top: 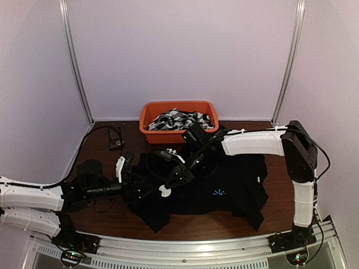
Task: Pin the brooch onto the clothing
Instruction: Pin the brooch to the flattened clothing.
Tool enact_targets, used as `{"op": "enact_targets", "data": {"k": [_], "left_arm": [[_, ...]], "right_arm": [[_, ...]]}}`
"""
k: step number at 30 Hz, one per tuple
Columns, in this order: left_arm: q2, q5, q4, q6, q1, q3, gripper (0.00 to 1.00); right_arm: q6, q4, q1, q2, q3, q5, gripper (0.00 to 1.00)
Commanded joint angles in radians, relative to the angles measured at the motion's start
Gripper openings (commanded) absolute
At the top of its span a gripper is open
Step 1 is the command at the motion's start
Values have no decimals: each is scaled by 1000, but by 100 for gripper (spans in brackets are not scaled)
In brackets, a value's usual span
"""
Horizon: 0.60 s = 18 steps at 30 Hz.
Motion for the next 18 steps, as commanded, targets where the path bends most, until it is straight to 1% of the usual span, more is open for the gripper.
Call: {"op": "enact_targets", "data": {"k": [1, 2, 3, 5, 6, 9, 11, 13, 15, 17, 18], "left_arm": [[-18, -181, -342, 61, -22, 127, 98], [29, -153, -403, 114, -30, 182, 98], [62, -109, -408, 157, -32, 213, 98], [90, -100, -427, 249, -30, 249, 98], [86, -102, -413, 262, -29, 246, 98], [27, -73, -347, 225, -10, 210, 98], [-8, -59, -333, 235, -7, 203, 98], [-6, 23, -376, 289, 6, 238, 98], [21, 83, -474, 347, 11, 295, 98], [27, 136, -477, 374, 11, 288, 98], [28, 142, -452, 362, 12, 272, 98]], "right_arm": [[-18, 2, -6, -20, 14, -27, 0], [-14, 4, -7, -21, 16, -27, 0], [-11, 6, -6, -22, 17, -28, 0], [-16, -5, -8, -27, 23, -25, 0], [-24, -12, -7, -32, 24, -24, 0], [-19, 6, -12, -53, 7, -17, 0], [-17, 10, -13, -58, 3, -17, 0], [-21, 11, -12, -61, 0, -19, 0], [-23, 12, -12, -64, -4, -17, 0], [-23, 14, -12, -67, -7, -17, 0], [-22, 16, -12, -70, -9, -17, 0]]}}
